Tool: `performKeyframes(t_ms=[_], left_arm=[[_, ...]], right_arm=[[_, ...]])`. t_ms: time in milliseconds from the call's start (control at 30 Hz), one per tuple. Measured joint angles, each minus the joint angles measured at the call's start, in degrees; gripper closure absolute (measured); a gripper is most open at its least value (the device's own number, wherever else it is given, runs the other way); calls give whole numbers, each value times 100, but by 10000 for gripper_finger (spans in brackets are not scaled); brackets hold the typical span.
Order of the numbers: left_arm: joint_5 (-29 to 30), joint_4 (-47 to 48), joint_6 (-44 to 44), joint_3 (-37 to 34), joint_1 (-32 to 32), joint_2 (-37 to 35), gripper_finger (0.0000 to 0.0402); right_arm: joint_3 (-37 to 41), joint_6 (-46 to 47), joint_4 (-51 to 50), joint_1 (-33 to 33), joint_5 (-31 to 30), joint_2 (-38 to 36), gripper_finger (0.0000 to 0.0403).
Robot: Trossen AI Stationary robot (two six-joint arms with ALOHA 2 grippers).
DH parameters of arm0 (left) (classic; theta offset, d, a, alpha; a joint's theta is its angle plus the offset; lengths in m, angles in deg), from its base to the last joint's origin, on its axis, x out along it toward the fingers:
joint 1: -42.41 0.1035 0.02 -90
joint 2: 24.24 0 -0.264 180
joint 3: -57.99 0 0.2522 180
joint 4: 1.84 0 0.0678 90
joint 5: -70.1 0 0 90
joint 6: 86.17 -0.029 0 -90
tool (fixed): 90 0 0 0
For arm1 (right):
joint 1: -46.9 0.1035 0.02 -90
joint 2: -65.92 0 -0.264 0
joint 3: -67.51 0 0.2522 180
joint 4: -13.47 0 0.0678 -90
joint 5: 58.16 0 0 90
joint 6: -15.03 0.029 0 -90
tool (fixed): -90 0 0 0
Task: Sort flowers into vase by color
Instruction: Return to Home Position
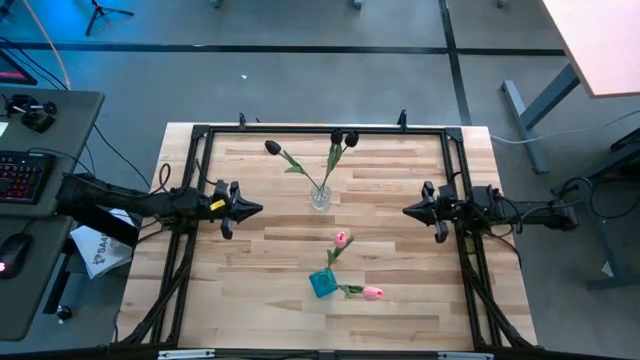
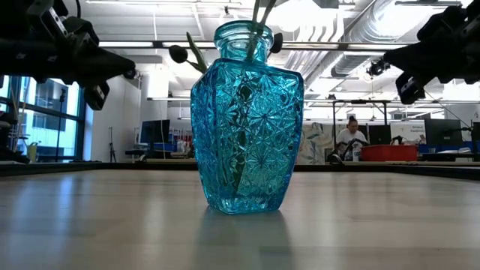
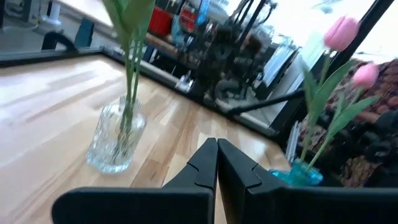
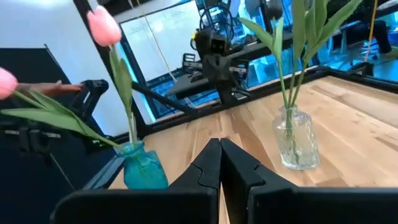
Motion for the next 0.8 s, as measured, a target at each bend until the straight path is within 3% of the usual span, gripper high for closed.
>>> performKeyframes(t_ms=[600,800], left_arm=[[2,508,-2,0,4,-2614,401],[43,-25,-2,6,-2,-2681,402]], right_arm=[[0,2,-91,306,-3,33,402],[0,2,-92,306,-4,33,402]])
